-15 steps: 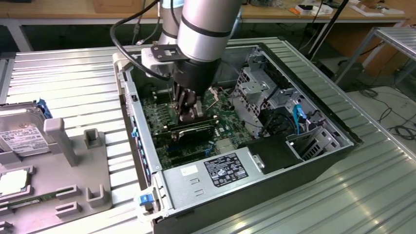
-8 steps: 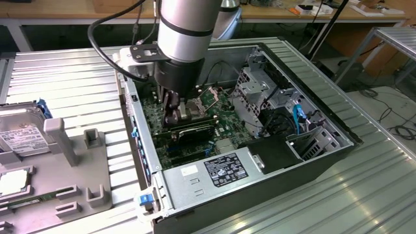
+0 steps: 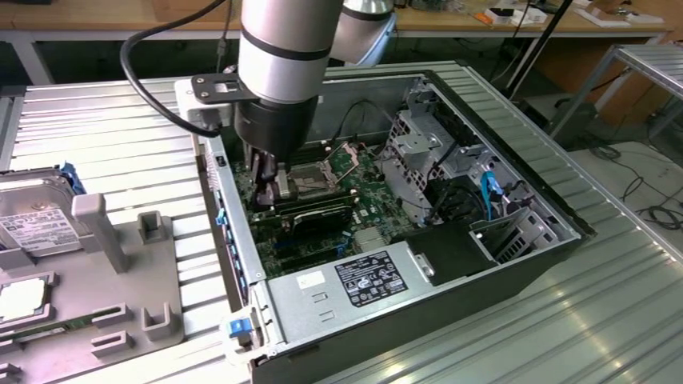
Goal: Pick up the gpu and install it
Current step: 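Press down on the gpu until it lock into place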
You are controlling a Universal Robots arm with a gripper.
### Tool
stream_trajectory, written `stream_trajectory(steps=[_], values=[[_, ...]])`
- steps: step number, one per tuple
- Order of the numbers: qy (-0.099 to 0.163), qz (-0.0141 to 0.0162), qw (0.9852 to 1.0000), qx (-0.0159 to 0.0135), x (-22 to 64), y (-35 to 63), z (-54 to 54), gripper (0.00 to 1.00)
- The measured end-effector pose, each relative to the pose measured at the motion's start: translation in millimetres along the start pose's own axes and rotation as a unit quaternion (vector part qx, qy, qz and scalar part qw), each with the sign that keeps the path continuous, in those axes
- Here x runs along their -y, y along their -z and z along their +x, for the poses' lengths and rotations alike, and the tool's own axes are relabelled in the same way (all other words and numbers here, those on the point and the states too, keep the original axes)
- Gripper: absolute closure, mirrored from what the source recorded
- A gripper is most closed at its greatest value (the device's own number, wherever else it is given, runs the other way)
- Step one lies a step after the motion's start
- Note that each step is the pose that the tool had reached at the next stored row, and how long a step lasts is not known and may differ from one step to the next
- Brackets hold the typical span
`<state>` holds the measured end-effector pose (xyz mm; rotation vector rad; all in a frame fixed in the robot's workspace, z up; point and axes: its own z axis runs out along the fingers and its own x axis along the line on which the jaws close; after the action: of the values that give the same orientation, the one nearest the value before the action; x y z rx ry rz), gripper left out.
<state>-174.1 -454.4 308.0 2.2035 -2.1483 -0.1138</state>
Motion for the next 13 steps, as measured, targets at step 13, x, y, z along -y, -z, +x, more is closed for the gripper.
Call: stream_trajectory(steps=[13], values=[[-0.001, 0.0001, 1.0, 0.0019, -16.8, -0.7, -0.9, 0.89]])
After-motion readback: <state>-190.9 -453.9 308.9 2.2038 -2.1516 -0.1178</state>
